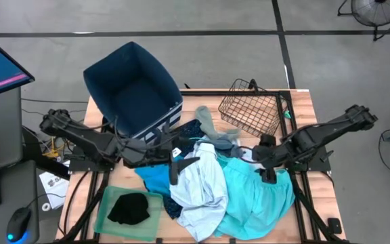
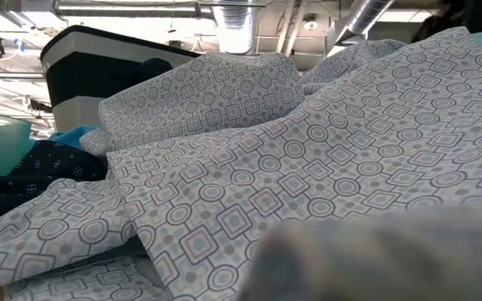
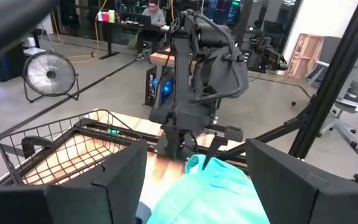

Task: Pick & Place Cloths
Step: Put the blue shorts into the black wire basket

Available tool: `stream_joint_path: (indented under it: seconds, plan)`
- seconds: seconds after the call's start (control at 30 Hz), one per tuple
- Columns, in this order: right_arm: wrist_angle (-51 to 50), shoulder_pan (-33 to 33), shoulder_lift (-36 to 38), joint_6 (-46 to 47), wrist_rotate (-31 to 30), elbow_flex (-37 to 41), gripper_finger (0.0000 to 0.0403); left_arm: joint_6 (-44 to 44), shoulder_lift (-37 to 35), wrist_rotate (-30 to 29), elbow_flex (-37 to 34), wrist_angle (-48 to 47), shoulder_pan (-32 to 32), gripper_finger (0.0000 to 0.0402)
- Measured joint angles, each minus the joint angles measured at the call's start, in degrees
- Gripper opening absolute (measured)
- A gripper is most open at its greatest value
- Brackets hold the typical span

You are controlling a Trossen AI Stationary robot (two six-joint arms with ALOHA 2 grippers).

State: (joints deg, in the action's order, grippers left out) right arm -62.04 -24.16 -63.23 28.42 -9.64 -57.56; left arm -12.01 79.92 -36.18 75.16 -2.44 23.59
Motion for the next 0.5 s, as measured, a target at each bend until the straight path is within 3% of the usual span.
stream_joint_path:
  seconds: [0.2,0.5]
  plan:
    - [1.8,0.1,-2.1,-1.1,0.5,0.0,0.0323,-1.2,0.1,-1.0,0.0,0.0,-0.3,0.0253]
    - [12.2,0.2,-2.7,-3.1,-0.8,4.3,0.0321,-5.0,0.1,-1.1,0.0,0.0,-0.4,0.0253]
